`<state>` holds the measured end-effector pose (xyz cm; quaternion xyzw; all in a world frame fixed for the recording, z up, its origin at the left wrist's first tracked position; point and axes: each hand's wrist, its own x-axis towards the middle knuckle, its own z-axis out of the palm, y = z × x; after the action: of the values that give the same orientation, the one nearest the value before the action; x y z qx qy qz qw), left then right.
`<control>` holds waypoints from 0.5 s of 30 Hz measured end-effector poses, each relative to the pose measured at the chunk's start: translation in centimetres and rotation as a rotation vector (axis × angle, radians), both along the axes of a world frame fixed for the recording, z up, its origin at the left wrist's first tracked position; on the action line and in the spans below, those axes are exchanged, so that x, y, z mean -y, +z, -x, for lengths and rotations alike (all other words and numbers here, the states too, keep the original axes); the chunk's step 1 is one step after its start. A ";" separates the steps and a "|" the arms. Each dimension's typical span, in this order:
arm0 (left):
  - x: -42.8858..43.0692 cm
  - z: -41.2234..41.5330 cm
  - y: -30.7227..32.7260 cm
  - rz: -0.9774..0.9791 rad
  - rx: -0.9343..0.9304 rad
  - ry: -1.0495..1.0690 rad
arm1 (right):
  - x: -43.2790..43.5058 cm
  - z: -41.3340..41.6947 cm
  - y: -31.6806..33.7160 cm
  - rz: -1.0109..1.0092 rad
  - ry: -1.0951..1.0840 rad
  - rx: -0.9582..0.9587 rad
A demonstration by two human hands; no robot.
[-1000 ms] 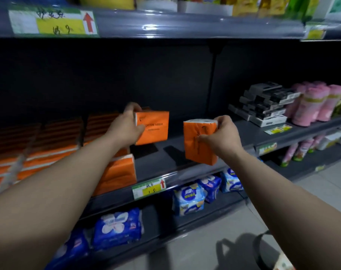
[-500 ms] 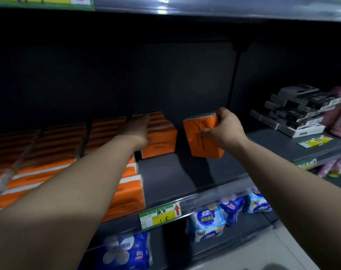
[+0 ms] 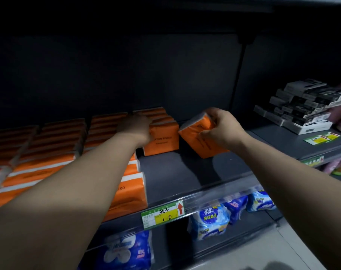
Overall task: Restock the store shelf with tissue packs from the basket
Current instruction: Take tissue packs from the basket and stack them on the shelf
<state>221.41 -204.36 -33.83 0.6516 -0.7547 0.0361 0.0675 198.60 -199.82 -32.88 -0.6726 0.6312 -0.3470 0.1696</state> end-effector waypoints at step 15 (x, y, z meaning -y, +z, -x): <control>-6.4 -4.6 1.0 0.107 -0.388 0.185 | 1.0 -8.5 -1.6 0.051 0.197 -0.334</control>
<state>226.02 -197.94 -32.82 0.7083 -0.6616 -0.0439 0.2424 207.15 -200.79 -34.44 -0.7835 0.5727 -0.2281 0.0784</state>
